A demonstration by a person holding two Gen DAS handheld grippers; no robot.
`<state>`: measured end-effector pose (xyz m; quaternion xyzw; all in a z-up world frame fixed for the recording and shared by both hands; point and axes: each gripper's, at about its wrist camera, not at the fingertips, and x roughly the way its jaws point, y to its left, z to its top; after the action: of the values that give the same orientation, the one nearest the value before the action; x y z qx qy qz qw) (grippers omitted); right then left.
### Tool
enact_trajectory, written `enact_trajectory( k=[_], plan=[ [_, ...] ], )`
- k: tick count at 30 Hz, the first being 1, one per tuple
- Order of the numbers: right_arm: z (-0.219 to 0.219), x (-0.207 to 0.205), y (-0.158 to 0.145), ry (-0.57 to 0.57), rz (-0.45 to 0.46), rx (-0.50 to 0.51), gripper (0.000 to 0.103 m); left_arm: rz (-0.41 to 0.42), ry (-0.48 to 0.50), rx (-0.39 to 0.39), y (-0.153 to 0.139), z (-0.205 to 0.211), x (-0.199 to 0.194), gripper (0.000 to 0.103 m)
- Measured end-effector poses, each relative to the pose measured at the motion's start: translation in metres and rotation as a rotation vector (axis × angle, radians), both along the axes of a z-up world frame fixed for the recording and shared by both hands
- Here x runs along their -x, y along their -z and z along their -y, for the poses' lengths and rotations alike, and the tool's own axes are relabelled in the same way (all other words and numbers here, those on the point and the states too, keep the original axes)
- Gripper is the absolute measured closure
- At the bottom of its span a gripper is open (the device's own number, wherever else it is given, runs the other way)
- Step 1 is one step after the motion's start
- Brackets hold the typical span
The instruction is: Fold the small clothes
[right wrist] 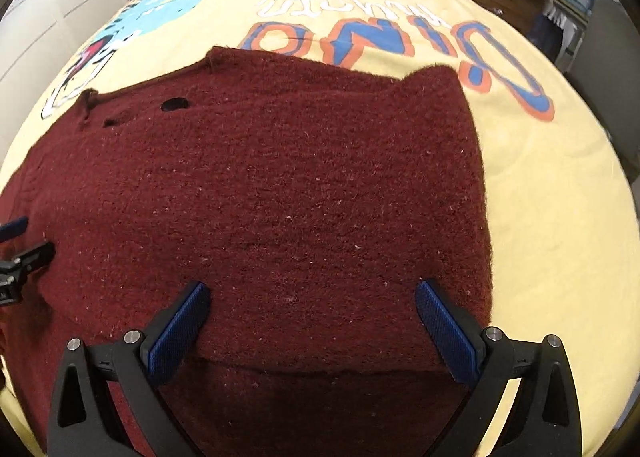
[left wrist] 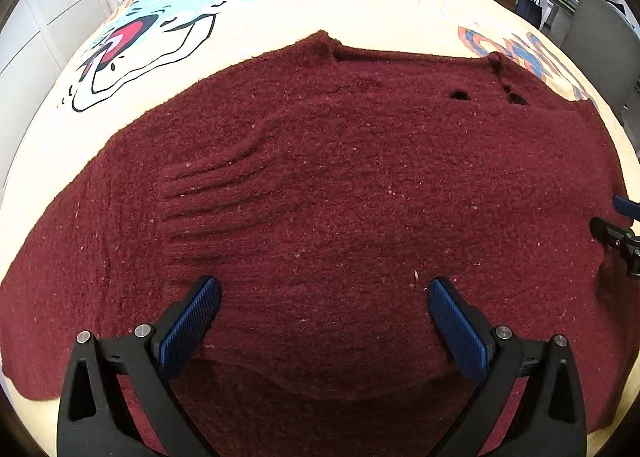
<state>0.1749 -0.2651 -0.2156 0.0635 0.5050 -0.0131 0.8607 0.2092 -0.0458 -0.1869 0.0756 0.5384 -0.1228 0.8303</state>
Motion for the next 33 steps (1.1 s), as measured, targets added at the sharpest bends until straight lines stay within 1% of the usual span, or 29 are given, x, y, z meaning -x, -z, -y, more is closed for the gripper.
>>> enact_trajectory(
  k=[3, 7, 12, 14, 16, 18, 22, 24, 25, 28, 31, 33],
  plan=[
    [-0.005, 0.004, 0.000, -0.005, 0.004, 0.018, 0.001, 0.013, -0.011, -0.007, 0.000, 0.003, 0.001, 0.001],
    [-0.011, 0.005, -0.007, -0.014, 0.003, 0.029, 0.001, 0.010, -0.006, -0.011, -0.001, 0.005, -0.001, 0.001],
    [-0.020, 0.017, -0.029, -0.042, 0.024, 0.002, 0.001, -0.002, -0.040, 0.031, -0.014, -0.001, -0.002, 0.001],
    [-0.021, 0.026, -0.042, -0.039, 0.047, -0.020, 0.001, 0.002, -0.078, 0.066, -0.027, -0.011, 0.000, 0.001],
    [-0.023, 0.035, -0.058, -0.037, 0.081, -0.021, 0.001, 0.002, -0.109, 0.112, -0.041, -0.024, 0.002, 0.001],
    [-0.023, 0.044, -0.073, -0.037, 0.112, -0.010, 0.001, 0.006, -0.146, 0.135, -0.056, -0.041, 0.003, 0.001],
    [-0.028, 0.062, -0.100, -0.037, 0.158, 0.008, 0.001, 0.057, -0.218, 0.110, -0.085, -0.085, 0.011, 0.001],
    [-0.027, 0.068, -0.107, -0.027, 0.167, 0.017, 0.001, 0.065, -0.274, 0.104, -0.095, -0.119, 0.017, 0.001],
    [-0.028, 0.072, -0.111, -0.016, 0.171, 0.032, 0.001, 0.067, -0.298, 0.100, -0.097, -0.128, 0.026, 0.001],
    [-0.029, 0.079, -0.113, 0.001, 0.172, 0.059, 0.001, 0.067, -0.448, 0.051, -0.099, -0.187, 0.037, 0.001],
    [-0.027, 0.086, -0.111, 0.027, 0.166, 0.050, 0.001, 0.036, -0.574, 0.074, -0.091, -0.242, 0.050, 0.001],
    [-0.026, 0.090, -0.108, 0.042, 0.153, 0.050, 0.001, 0.007, -0.675, 0.079, -0.082, -0.282, 0.059, 0.001]
  ],
)
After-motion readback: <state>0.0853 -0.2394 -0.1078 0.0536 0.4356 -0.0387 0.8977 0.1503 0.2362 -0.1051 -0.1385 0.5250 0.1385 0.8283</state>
